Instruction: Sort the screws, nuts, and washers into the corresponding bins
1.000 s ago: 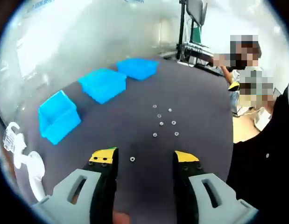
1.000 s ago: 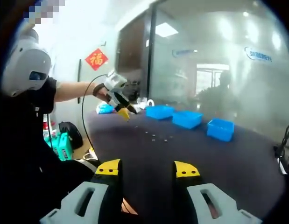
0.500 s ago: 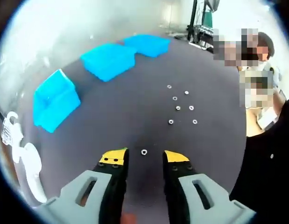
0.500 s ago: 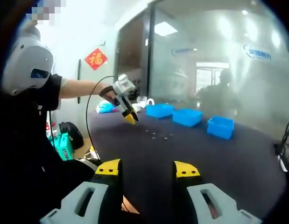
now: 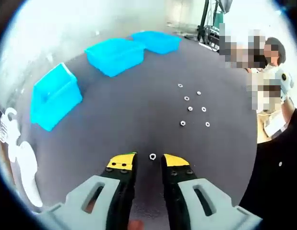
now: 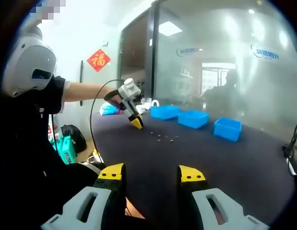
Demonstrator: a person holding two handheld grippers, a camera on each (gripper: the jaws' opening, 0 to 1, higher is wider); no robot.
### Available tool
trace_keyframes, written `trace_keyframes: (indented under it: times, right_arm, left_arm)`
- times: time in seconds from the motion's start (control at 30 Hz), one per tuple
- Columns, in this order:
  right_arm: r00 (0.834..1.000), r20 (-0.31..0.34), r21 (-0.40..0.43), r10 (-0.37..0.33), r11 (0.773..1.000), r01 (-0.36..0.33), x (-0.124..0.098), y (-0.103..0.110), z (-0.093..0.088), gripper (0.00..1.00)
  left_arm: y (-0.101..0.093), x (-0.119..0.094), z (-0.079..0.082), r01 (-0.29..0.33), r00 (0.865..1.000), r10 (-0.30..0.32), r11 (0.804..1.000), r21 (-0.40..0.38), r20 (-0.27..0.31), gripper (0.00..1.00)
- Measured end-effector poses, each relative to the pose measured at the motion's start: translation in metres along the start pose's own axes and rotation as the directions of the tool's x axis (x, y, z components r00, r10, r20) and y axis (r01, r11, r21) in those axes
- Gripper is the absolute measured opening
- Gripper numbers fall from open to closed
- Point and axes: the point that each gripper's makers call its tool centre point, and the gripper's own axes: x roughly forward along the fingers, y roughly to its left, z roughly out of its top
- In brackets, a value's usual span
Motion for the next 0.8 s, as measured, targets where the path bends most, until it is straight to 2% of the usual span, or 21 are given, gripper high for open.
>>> trace_keyframes:
  times: [0.47, 0.73, 0.8]
  right_arm:
    - [1.000, 0.000, -0.007, 0.001, 1.000, -0.001, -0.0004, 0.0027, 0.0000, 0.38]
    - [1.000, 0.001, -0.006, 0.000, 1.000, 0.000, -0.0009, 0.0042, -0.0008, 0.38]
    - [1.000, 0.001, -0.006, -0.003, 1.000, 0.003, -0.0011, 0.0038, -0.0007, 0.38]
  left_arm:
    - [0.0055, 0.0017, 0.0022, -0.008, 1.000, 0.008, 1.000, 0.028, 0.017, 0.06]
    - [0.0081, 0.0000, 0.0035, -0.006, 1.000, 0.005, 0.999, 0.044, 0.029, 0.05]
    - [0.0071, -0.0015, 0.0054, 0.003, 0.999, -0.005, 0.999, 0.036, 0.050, 0.05]
